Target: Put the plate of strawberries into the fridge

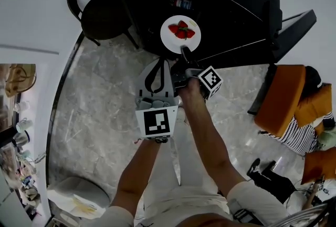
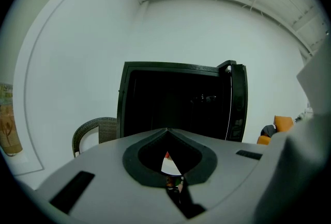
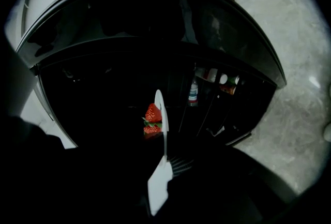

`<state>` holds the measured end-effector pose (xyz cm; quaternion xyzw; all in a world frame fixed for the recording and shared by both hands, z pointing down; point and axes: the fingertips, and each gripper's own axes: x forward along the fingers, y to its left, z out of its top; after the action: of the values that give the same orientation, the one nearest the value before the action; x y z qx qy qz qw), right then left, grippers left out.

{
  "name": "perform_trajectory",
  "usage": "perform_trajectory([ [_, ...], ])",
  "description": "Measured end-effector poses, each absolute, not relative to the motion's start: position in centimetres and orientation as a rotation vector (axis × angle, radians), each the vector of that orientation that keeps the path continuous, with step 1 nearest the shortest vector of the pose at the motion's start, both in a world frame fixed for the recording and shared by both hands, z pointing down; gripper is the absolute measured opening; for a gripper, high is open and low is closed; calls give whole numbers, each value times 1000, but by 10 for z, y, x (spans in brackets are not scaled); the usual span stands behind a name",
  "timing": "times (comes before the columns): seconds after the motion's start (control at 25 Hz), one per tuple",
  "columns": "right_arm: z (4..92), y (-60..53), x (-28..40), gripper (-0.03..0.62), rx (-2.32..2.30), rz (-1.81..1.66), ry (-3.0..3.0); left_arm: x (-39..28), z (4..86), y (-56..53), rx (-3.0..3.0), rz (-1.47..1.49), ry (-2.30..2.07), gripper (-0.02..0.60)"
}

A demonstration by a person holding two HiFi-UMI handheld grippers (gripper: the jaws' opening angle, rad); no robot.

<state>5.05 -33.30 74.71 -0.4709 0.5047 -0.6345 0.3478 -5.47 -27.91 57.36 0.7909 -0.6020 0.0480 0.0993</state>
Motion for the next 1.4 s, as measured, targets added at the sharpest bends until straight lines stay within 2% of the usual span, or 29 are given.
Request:
perform_trajectory([
  [0.44, 781, -350, 58, 20, -1245, -1626, 1267, -50, 575, -286, 2348, 132, -1771, 0],
  [1.4, 793, -390, 70, 20, -1308, -1614, 1205, -33, 575, -284, 2377, 147, -1720, 0],
])
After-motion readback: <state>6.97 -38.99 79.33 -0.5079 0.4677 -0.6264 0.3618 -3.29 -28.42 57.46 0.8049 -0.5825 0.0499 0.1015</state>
